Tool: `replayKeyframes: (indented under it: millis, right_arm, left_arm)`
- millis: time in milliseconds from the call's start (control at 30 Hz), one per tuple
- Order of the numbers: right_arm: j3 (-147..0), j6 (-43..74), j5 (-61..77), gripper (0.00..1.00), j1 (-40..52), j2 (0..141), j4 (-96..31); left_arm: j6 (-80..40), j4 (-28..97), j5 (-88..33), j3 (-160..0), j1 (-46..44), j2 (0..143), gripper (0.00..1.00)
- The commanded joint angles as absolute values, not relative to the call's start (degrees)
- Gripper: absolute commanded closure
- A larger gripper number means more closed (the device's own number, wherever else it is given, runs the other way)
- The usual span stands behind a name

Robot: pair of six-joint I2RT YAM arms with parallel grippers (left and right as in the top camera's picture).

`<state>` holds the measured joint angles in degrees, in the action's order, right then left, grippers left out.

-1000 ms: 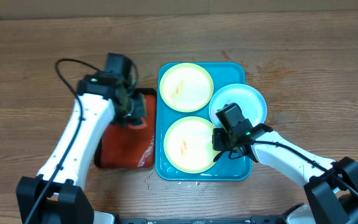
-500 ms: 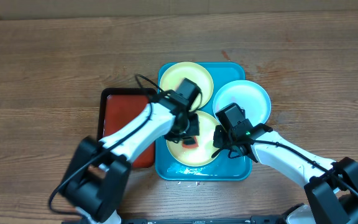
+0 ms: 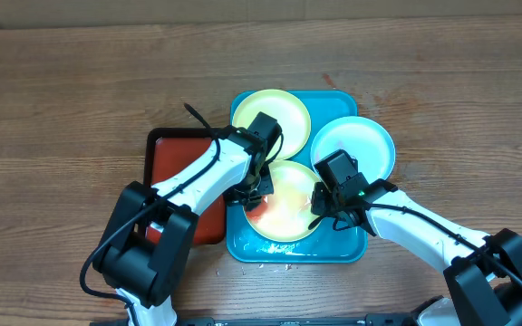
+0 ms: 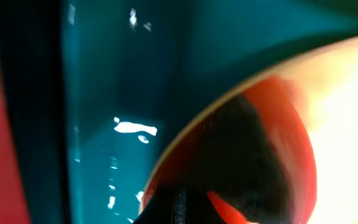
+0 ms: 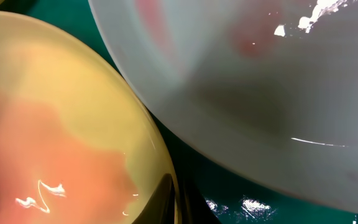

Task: Clean dirty plates on tray and stack at the side
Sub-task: 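Scrub the lower yellow plate with the sponge while the right gripper holds its rim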

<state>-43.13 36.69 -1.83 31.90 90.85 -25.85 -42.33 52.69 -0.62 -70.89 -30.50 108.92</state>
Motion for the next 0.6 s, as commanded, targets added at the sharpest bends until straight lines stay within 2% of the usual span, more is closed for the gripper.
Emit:
replayKeyframes:
  millis: [0,100,267,400,567]
  right_arm:
    - [-42.50,37.71,-6.39,0.96,31.38,91.42,-27.33]
    - [-42.50,37.71,-6.39,0.96,31.38,91.42,-27.31]
    - [-42.50,37.69,-6.39,0.96,31.38,91.42,-27.33]
    - [-42.50,37.52,-6.37,0.96,31.38,91.42,-27.53]
    - [-42.50,37.52,-6.39,0.96,31.38,91.42,-28.21]
  left_arm:
    - [-39.81,52.86,7.40,-71.53,-30.15,110.24,0.96]
    - [-39.07,49.65,0.27,-71.53,-30.15,110.26,0.96]
    - [-37.28,38.15,-20.60,-71.40,-31.27,110.41,0.96]
    - [-39.77,32.51,-25.61,-71.40,-33.58,111.98,0.96]
    - [-41.36,32.77,-29.23,-71.40,-35.77,114.96,0.96]
